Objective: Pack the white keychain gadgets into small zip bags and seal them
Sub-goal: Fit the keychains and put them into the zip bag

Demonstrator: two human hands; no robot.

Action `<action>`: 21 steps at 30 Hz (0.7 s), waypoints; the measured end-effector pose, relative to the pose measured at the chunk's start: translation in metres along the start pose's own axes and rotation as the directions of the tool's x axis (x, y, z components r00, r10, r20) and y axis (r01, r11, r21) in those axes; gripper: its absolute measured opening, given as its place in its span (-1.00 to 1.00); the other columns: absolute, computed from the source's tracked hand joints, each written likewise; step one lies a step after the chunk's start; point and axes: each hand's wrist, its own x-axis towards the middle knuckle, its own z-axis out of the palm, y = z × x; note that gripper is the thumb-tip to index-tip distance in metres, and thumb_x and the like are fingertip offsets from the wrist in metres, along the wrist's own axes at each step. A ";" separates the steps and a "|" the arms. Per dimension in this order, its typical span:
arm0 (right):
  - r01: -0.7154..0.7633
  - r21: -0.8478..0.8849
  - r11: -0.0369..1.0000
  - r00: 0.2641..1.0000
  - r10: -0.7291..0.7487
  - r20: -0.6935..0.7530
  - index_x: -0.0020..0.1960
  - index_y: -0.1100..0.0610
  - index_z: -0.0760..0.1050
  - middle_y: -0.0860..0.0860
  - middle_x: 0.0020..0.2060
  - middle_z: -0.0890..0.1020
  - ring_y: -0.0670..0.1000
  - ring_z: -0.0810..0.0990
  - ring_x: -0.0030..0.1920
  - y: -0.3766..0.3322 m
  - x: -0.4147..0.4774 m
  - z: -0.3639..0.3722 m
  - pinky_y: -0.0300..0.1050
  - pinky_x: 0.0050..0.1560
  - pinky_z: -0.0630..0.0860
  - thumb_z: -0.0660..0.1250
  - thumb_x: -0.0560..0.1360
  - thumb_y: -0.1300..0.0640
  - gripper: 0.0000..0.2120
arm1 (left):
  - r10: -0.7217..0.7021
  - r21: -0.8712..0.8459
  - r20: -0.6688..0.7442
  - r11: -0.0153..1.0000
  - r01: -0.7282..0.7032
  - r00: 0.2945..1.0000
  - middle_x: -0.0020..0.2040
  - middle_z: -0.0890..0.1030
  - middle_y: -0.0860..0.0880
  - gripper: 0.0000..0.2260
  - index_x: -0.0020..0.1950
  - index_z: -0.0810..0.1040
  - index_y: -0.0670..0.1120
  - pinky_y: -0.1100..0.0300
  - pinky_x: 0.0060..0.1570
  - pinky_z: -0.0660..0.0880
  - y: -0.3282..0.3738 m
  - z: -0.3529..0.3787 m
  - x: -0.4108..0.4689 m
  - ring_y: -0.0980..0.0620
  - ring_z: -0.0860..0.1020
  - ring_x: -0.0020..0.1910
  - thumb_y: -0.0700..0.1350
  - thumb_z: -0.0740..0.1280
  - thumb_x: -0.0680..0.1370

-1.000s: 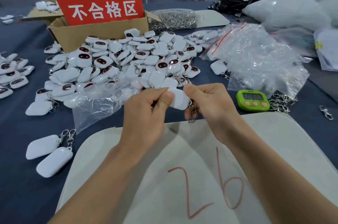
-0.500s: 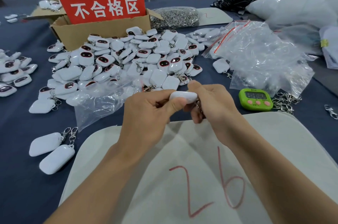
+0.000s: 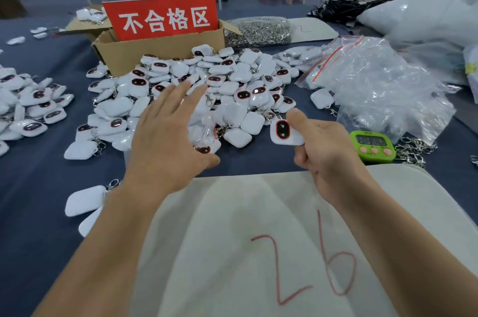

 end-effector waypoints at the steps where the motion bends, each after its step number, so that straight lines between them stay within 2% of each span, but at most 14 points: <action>1: -0.004 -0.001 1.000 1.000 0.004 0.005 -0.39 0.01 0.14 0.05 -0.52 0.21 0.01 0.12 -0.50 0.001 0.000 0.000 -0.09 -0.41 0.02 0.43 0.58 -0.11 -0.43 | -0.066 -0.003 0.087 0.998 0.067 0.994 0.59 0.29 0.11 0.07 0.61 0.15 0.23 -0.04 0.56 0.16 -0.007 -0.001 0.000 0.06 0.19 0.54 0.10 0.65 0.21; 2: -0.007 0.003 1.000 1.000 0.007 0.026 -0.40 0.02 0.20 0.06 -0.51 0.23 0.01 0.12 -0.50 0.002 0.000 0.001 -0.11 -0.42 0.03 0.43 0.58 -0.09 -0.46 | -0.117 -0.024 0.142 0.992 0.121 0.983 0.55 0.35 0.11 0.08 0.62 0.12 0.25 -0.07 0.53 0.20 -0.013 0.000 -0.001 0.06 0.25 0.47 0.10 0.64 0.22; 4: -0.017 0.007 1.000 0.997 0.016 0.081 -0.39 0.07 0.46 0.09 -0.52 0.42 0.00 0.21 -0.52 0.003 0.000 0.004 -0.19 -0.46 0.19 0.42 0.60 -0.03 -0.57 | -0.187 -0.092 0.183 0.974 0.206 0.965 0.44 0.48 0.12 0.04 0.61 0.10 0.28 -0.08 0.44 0.32 -0.018 0.003 -0.001 0.01 0.40 0.30 0.07 0.63 0.27; 6: -0.018 0.021 1.000 0.991 0.015 0.136 -0.20 0.09 0.63 0.11 -0.42 0.59 0.00 0.33 -0.50 0.001 -0.001 0.005 -0.22 -0.43 0.36 0.38 0.63 0.06 -0.75 | -0.195 -0.150 0.128 0.965 0.213 0.972 0.36 0.57 0.10 -0.05 0.59 0.18 0.29 -0.08 0.38 0.38 -0.017 0.007 -0.001 0.00 0.47 0.19 0.02 0.62 0.32; 8: 0.001 0.027 1.000 0.985 -0.006 0.172 -0.15 0.15 0.63 0.13 -0.38 0.63 0.00 0.38 -0.48 0.001 -0.001 0.004 -0.24 -0.43 0.41 0.35 0.63 0.14 -0.79 | -0.135 -0.187 0.002 0.973 0.133 0.991 0.29 0.61 0.10 -0.15 0.55 0.30 0.24 -0.14 0.39 0.38 -0.007 0.012 -0.002 0.05 0.44 0.18 0.01 0.62 0.34; 11: 0.075 -0.070 0.995 0.980 -0.061 0.190 -0.24 0.23 0.58 0.11 -0.41 0.63 -0.01 0.36 -0.52 0.002 -0.002 0.003 -0.27 -0.47 0.36 0.39 0.58 0.16 -0.75 | 0.053 -0.202 -0.133 0.976 -0.080 0.990 0.33 0.58 0.05 -0.20 0.51 0.38 0.13 -0.18 0.44 0.34 0.020 0.022 -0.010 0.09 0.42 0.26 -0.01 0.63 0.33; 13: 0.116 -0.135 0.984 0.976 -0.089 0.197 -0.33 0.19 0.58 0.09 -0.45 0.59 -0.03 0.31 -0.53 0.001 -0.003 0.002 -0.27 -0.49 0.29 0.44 0.54 0.14 -0.72 | 0.151 -0.192 -0.116 0.966 -0.171 0.982 0.36 0.56 0.01 -0.20 0.51 0.40 0.09 -0.01 0.53 0.18 0.035 0.031 -0.015 0.07 0.38 0.35 -0.03 0.62 0.31; 15: 0.154 -0.188 0.970 0.971 -0.113 0.209 -0.38 0.12 0.59 0.08 -0.47 0.54 -0.07 0.30 -0.52 0.000 -0.003 0.000 -0.28 -0.47 0.26 0.47 0.50 0.13 -0.71 | 0.219 -0.180 -0.093 0.956 -0.233 0.971 0.34 0.57 0.02 -0.21 0.50 0.44 0.05 0.15 0.50 0.08 0.043 0.038 -0.021 0.11 0.36 0.36 -0.06 0.63 0.30; 18: 0.175 -0.197 0.965 0.969 -0.134 0.206 -0.42 0.10 0.56 0.06 -0.49 0.49 -0.07 0.27 -0.50 -0.003 -0.004 -0.003 -0.25 -0.44 0.23 0.47 0.49 0.11 -0.69 | 0.191 -0.205 -0.108 0.956 -0.210 0.976 0.30 0.60 -0.01 -0.26 0.46 0.50 -0.01 0.07 0.49 0.16 0.047 0.040 -0.024 0.11 0.37 0.31 -0.09 0.65 0.30; 21: 0.178 -0.195 0.965 0.960 -0.126 0.251 -0.40 0.19 0.55 0.06 -0.51 0.45 -0.07 0.26 -0.48 -0.002 -0.005 -0.001 -0.30 -0.45 0.24 0.43 0.52 0.16 -0.68 | 0.213 -0.242 -0.105 0.942 -0.232 0.971 0.28 0.61 -0.01 -0.29 0.44 0.52 -0.04 0.04 0.47 0.23 0.051 0.038 -0.024 0.11 0.41 0.29 0.02 0.58 0.31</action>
